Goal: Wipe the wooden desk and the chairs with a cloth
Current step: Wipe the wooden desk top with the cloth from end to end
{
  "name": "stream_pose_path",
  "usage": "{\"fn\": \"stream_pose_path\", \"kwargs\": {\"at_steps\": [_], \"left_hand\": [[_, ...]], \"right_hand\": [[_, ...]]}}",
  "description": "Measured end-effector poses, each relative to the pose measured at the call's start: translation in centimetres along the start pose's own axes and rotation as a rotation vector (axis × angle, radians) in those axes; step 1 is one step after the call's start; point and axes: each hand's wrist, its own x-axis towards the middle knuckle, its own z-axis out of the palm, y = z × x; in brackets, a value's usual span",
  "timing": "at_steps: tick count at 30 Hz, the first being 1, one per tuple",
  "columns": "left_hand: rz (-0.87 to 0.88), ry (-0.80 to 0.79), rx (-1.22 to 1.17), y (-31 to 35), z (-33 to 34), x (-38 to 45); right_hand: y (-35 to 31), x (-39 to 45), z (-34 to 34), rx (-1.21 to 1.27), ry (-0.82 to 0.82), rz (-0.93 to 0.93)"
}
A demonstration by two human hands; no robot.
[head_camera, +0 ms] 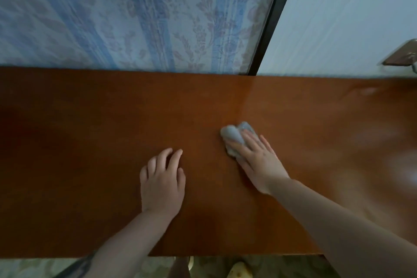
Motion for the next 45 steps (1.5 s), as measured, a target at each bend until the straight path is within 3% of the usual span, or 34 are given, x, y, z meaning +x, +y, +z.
{"fn": "stream_pose_path", "kwargs": {"at_steps": [2, 4, 5, 7, 9, 10, 12, 14, 16, 18, 21, 25, 27, 29, 31, 33, 35, 37, 40, 42, 45], "left_hand": [[0.034, 0.003, 0.017, -0.9, -0.3, 2.9], [0.059, -0.021, 0.011, -1.5, -0.5, 5.7], [0.082, -0.041, 0.021, -2.0, -0.4, 6.8], [0.135, -0.052, 0.032, -2.9, -0.3, 8.2], [0.159, -0.034, 0.012, -3.4, -0.3, 8.4], [0.160, -0.032, 0.008, -3.3, -0.3, 8.4], [0.154, -0.029, 0.016, -3.1, -0.3, 8.3], [0.140, -0.033, 0.039, -2.9, -0.3, 8.3], [0.132, -0.038, 0.050, -3.0, -0.2, 8.3], [0.143, -0.026, 0.031, -3.2, -0.1, 8.5], [0.174, -0.003, -0.007, -3.4, 0.0, 8.4], [0.172, -0.013, -0.003, -3.5, 0.0, 8.4], [0.161, -0.017, 0.011, -3.3, 0.0, 8.4], [0.140, -0.006, 0.040, -3.0, 0.1, 8.4], [0.082, 0.014, 0.032, -2.3, 0.1, 8.8], [0.039, 0.014, 0.008, -1.7, 0.2, 10.1], [0.041, 0.013, -0.002, -1.2, 0.3, 11.5], [0.067, 0.022, -0.006, -0.8, 0.4, 13.0], [0.110, 0.033, -0.013, -0.4, 0.9, 14.1], [0.132, 0.051, -0.002, -0.4, 1.1, 13.9], [0.132, 0.080, -0.006, -0.5, 1.3, 13.9]], "right_hand": [[-3.7, 3.7, 0.7, 0.100, 0.156, 0.303], [-7.9, 5.0, 1.7, 0.115, 0.192, 0.362], [-9.5, 4.4, 2.1, 0.096, 0.173, 0.261], [-9.7, 1.7, 2.6, 0.030, 0.032, -0.128], [-5.9, 0.2, 1.4, -0.022, -0.140, -0.447], [-3.4, 0.4, 1.0, -0.057, -0.178, -0.493], [0.8, 2.5, 0.2, -0.094, -0.072, -0.338], [1.5, 5.9, -0.6, -0.012, 0.073, 0.015], [-1.6, 9.5, 0.1, 0.079, 0.199, 0.316], [-6.4, 11.0, 1.3, 0.114, 0.270, 0.382], [-10.8, 7.0, 3.0, 0.027, 0.115, -0.049], [-4.1, 1.5, 1.8, -0.090, -0.129, -0.516], [0.1, 2.7, 0.6, -0.178, -0.047, -0.399], [1.3, 6.0, -0.8, -0.079, 0.019, -0.021], [-0.7, 9.7, -1.0, 0.051, 0.107, 0.298], [-4.0, 12.0, -0.5, 0.128, 0.201, 0.468], [-6.7, 11.3, 0.7, 0.143, 0.226, 0.443], [-7.7, 8.0, 1.5, 0.101, 0.164, 0.196], [-3.1, 3.9, 0.8, -0.058, -0.029, -0.170], [0.2, 4.4, -0.5, -0.113, -0.046, -0.101], [-0.6, 9.0, -1.2, -0.008, 0.048, 0.275]]}}
